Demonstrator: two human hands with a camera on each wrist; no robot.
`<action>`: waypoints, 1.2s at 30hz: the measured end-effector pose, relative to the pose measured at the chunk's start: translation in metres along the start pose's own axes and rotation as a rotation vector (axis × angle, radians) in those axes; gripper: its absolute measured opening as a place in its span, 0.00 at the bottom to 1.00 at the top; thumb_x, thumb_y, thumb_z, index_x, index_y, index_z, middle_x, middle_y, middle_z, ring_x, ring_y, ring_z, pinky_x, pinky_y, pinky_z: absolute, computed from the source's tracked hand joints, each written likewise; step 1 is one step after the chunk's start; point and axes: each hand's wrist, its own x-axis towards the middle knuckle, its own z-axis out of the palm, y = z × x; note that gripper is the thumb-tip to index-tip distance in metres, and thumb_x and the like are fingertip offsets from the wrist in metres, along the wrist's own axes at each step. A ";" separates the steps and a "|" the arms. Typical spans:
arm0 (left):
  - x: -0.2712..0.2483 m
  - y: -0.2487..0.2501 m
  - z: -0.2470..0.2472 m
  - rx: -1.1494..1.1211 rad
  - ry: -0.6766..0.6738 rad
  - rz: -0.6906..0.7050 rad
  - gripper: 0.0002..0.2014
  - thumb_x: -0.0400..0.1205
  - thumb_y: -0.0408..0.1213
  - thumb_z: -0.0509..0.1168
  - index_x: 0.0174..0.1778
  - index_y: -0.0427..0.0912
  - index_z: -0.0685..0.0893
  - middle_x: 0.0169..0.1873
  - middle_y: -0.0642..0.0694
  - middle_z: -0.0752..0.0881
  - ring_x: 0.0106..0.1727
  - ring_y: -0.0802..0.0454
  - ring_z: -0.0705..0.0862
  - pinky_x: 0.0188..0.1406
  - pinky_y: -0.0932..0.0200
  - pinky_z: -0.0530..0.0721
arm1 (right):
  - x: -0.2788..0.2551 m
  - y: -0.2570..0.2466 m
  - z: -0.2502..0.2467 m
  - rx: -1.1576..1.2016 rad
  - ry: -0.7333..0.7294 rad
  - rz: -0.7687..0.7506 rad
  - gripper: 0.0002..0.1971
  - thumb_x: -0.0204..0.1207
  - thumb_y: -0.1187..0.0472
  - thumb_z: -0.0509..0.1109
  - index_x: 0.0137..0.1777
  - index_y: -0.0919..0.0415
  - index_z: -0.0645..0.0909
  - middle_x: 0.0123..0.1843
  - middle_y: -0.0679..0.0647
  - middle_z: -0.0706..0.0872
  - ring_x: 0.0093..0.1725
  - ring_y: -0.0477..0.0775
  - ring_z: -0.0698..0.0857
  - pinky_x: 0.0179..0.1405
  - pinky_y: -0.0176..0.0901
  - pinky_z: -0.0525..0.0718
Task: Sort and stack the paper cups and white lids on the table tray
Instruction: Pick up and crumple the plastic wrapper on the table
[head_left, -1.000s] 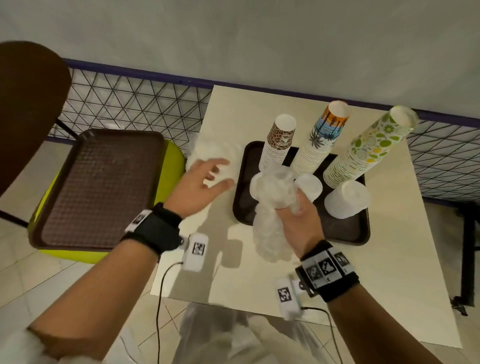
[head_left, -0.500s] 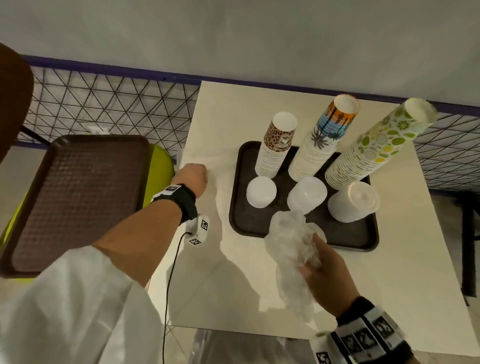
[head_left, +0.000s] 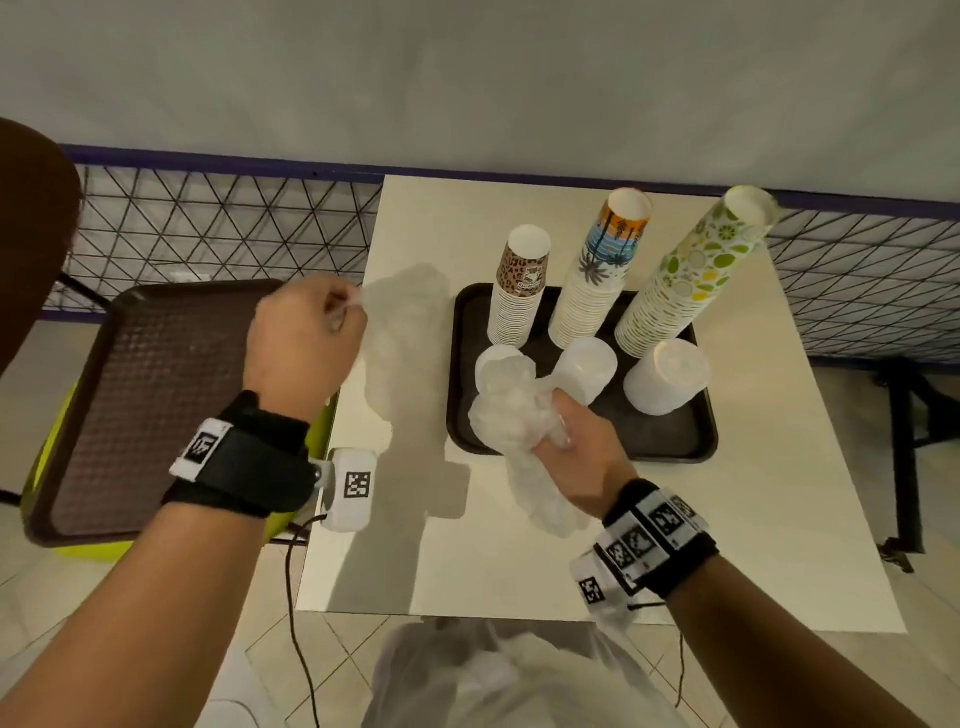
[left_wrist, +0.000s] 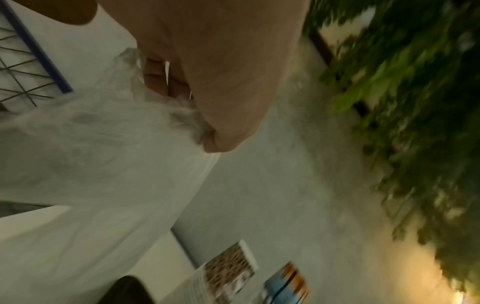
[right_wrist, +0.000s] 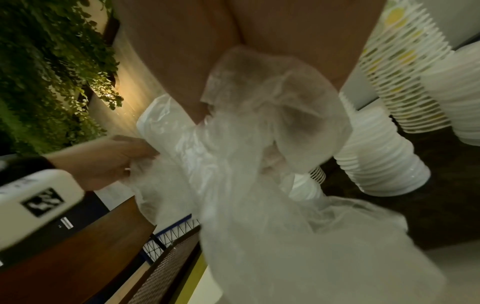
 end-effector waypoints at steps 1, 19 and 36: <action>-0.008 0.007 -0.013 -0.048 0.015 -0.001 0.08 0.85 0.39 0.68 0.56 0.46 0.89 0.44 0.49 0.90 0.39 0.53 0.85 0.40 0.68 0.82 | -0.010 -0.006 -0.003 -0.038 0.022 -0.017 0.09 0.81 0.55 0.69 0.54 0.59 0.77 0.47 0.51 0.86 0.47 0.55 0.84 0.51 0.43 0.82; -0.099 0.115 0.017 -0.671 -0.427 0.040 0.25 0.70 0.44 0.81 0.63 0.47 0.86 0.52 0.57 0.92 0.56 0.63 0.90 0.52 0.60 0.89 | -0.069 -0.087 -0.060 0.460 -0.162 -0.189 0.26 0.76 0.55 0.72 0.74 0.56 0.76 0.69 0.56 0.84 0.70 0.52 0.83 0.74 0.55 0.80; -0.154 0.401 0.164 -0.733 -0.743 -0.018 0.38 0.64 0.50 0.83 0.68 0.39 0.80 0.56 0.50 0.88 0.58 0.67 0.87 0.57 0.72 0.84 | -0.156 0.121 -0.283 0.753 0.241 -0.152 0.20 0.73 0.32 0.72 0.45 0.47 0.91 0.45 0.53 0.91 0.47 0.58 0.88 0.50 0.61 0.85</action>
